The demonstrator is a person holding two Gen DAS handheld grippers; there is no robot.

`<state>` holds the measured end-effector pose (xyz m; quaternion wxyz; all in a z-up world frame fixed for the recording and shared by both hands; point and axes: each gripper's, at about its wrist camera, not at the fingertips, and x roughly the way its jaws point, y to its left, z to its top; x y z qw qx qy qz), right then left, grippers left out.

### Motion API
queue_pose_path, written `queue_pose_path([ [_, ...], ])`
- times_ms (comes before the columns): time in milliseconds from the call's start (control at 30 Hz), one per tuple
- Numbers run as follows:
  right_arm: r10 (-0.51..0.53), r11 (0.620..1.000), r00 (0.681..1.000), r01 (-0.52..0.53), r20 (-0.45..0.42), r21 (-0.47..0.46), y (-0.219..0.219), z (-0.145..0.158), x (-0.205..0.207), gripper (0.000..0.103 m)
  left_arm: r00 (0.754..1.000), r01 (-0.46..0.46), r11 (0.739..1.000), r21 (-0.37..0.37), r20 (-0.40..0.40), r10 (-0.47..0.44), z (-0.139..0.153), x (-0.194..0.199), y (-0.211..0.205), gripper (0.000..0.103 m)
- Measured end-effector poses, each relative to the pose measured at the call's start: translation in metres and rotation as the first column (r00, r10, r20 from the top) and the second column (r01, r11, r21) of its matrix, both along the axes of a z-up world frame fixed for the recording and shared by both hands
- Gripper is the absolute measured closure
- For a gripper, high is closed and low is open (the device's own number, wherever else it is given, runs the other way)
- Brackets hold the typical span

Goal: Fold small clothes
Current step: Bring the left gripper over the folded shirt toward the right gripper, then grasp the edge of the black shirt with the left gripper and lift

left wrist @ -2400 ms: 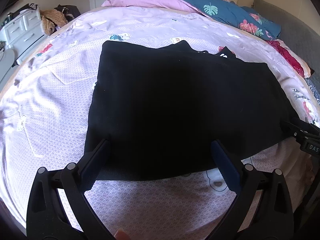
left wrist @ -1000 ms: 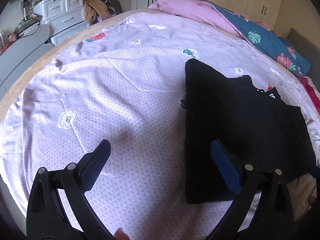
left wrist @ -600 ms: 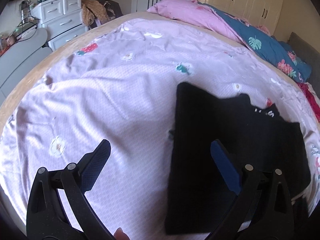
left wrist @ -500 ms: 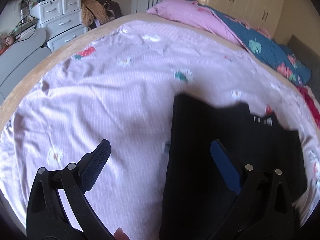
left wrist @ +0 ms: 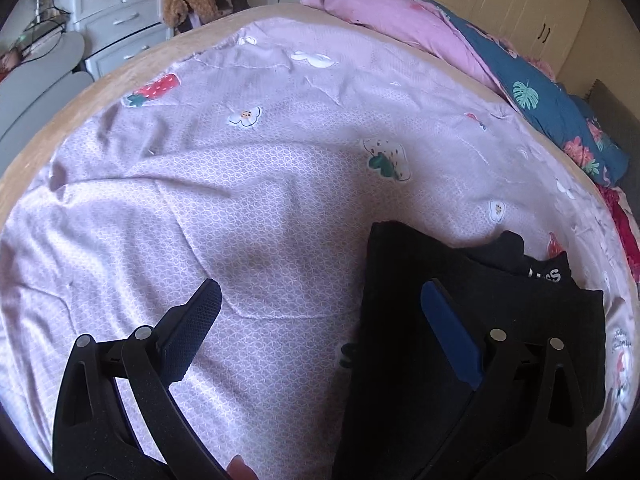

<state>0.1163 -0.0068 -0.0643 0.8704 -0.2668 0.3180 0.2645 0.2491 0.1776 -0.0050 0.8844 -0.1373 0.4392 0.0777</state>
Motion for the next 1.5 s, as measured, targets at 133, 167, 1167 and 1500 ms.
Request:
queue_pose_path([
  [133,-0.01,1.0,1.0,0.01,0.021,0.02,0.002,0.002,0.001,0.014,1.0,0.019,1.0,0.001,-0.008,-0.019,-0.001,0.003,-0.003,0.009],
  [167,-0.009,0.999,1.0,0.008,0.027,0.032,0.0,0.003,0.001,0.017,1.0,0.025,1.0,0.007,-0.012,-0.025,-0.002,0.004,-0.004,0.009],
  [1167,-0.015,0.952,0.999,0.002,0.041,0.305,-0.061,0.04,-0.017,0.095,0.984,0.172,0.96,-0.221,0.004,-0.176,-0.022,0.01,-0.031,0.068],
  [1500,-0.054,0.934,0.995,0.022,0.08,0.357,-0.081,0.051,-0.03,0.095,0.972,0.222,0.957,-0.186,0.124,-0.201,0.008,-0.008,-0.055,0.094],
])
